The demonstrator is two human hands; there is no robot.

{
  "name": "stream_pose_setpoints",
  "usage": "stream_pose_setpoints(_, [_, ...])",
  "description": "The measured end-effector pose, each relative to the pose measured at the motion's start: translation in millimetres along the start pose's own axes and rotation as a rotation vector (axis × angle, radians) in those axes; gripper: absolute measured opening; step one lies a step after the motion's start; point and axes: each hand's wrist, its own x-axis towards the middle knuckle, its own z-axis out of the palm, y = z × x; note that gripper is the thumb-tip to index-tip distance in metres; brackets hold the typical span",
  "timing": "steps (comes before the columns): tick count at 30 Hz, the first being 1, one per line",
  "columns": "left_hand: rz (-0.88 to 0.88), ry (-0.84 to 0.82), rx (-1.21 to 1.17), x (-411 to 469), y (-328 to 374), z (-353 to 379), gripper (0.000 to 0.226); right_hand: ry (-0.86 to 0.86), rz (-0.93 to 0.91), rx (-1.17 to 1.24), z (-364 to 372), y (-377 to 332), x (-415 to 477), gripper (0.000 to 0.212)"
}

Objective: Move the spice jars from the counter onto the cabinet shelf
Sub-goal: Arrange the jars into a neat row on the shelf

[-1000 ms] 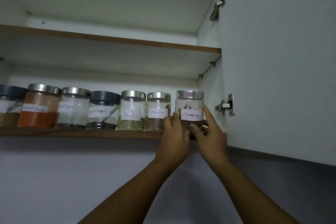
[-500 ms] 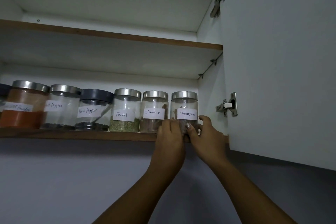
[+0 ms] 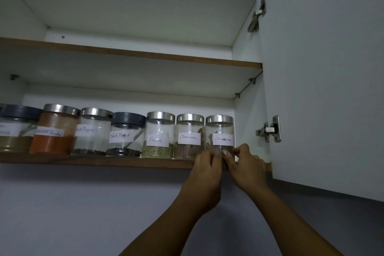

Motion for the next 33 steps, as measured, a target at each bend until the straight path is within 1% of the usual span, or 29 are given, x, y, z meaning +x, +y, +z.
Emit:
stream_pose_setpoints(3, [0.031, -0.046, -0.082, -5.5, -3.6, -8.5, 0.054, -0.060, 0.021, 0.066, -1.0, -0.2, -4.8, 0.045])
stream_pose_setpoints(6, [0.048, -0.155, -0.098, -14.9, -7.6, -16.7, 0.061, -0.050, 0.023, 0.103, 0.7, -4.5, -16.1, 0.048])
stream_pose_setpoints(7, [0.040, -0.197, -0.085, -18.9, -10.2, -20.4, 0.065, -0.049, 0.025, 0.076, 2.8, -6.8, -21.1, 0.056])
stream_pose_setpoints(9, [0.033, -0.263, -0.036, -26.2, -16.9, -27.7, 0.069, -0.099, 0.033, -0.037, 9.0, -13.1, -35.4, 0.076])
stream_pose_setpoints(10, [0.037, -0.282, -0.003, -29.6, -20.5, -31.7, 0.070, -0.121, 0.020, -0.084, 13.2, -15.8, -43.1, 0.082])
stream_pose_setpoints(13, [0.016, -0.319, 0.069, -41.1, -37.1, -47.2, 0.075, -0.153, -0.013, -0.127, 23.3, -28.5, -60.9, 0.089])
stream_pose_setpoints(19, [-0.042, -0.401, 0.189, -68.6, -93.7, -94.8, 0.079, -0.187, 0.067, -0.158, 26.9, -48.3, -64.0, 0.097])
stream_pose_setpoints(22, [-0.087, -0.383, 0.240, -88.2, -130.2, -132.5, 0.078, -0.176, 0.097, -0.165, 27.4, -57.2, -67.9, 0.098])
stream_pose_setpoints(26, [-0.144, -0.316, 0.303, -117.2, -182.3, -185.2, 0.075, -0.074, 0.059, -0.121, 43.1, -97.7, -88.1, 0.099])
stream_pose_setpoints(30, [-0.167, -0.227, 0.349, -149.2, -240.6, -242.6, 0.065, -0.046, -0.047, -0.052, 81.7, -179.3, -113.2, 0.094])
stream_pose_setpoints(33, [-0.235, -0.190, 0.391, -177.3, -280.5, -280.6, 0.072, -0.080, -0.098, 0.036, 114.0, -242.4, -134.4, 0.094])
